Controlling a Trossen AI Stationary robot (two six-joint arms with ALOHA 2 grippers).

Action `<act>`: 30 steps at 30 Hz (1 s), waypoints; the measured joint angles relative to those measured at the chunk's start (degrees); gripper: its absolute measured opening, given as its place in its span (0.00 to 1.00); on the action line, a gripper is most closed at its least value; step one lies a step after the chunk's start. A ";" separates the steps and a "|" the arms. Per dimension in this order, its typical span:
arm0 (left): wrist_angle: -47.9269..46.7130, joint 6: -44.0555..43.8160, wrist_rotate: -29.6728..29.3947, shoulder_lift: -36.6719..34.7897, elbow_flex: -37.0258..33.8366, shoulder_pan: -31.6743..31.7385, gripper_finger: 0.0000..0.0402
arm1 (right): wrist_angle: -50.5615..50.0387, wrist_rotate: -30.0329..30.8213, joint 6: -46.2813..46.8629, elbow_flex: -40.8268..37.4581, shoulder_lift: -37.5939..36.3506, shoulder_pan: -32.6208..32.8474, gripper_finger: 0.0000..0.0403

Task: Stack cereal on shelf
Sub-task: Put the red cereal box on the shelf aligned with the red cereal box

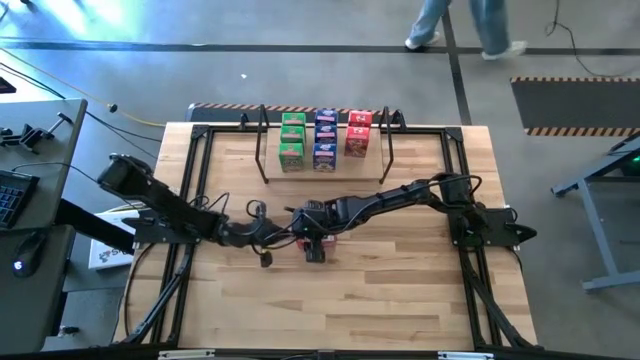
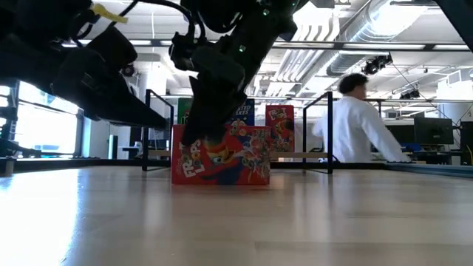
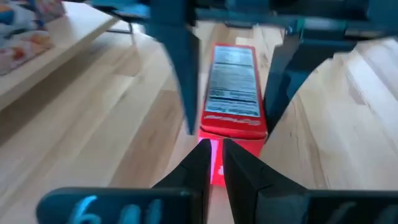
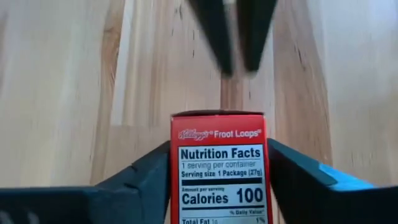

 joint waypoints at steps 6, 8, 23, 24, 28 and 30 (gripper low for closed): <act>8.50 0.41 -2.09 -5.53 -5.89 -1.60 0.08 | 0.67 -0.08 -0.14 0.00 -0.03 0.02 0.43; 10.65 0.78 -2.74 -6.61 -7.49 -2.00 0.08 | 1.19 -0.06 -0.15 0.00 -0.47 0.04 0.41; 12.90 1.24 -5.63 -9.09 -11.09 -3.49 0.08 | 0.21 17.23 -0.04 -3.46 -12.80 3.92 0.40; 12.86 1.32 -5.62 -9.09 -11.09 -3.62 0.08 | 2.67 18.22 0.28 -6.25 -14.41 4.26 0.40; 12.97 1.41 -5.61 -9.09 -11.09 -4.06 0.08 | 22.15 19.06 1.48 -23.60 -21.06 5.18 0.40; 13.08 1.37 -5.62 -9.09 -11.09 -4.08 0.08 | 39.86 19.27 -0.31 -33.99 -23.68 5.69 0.40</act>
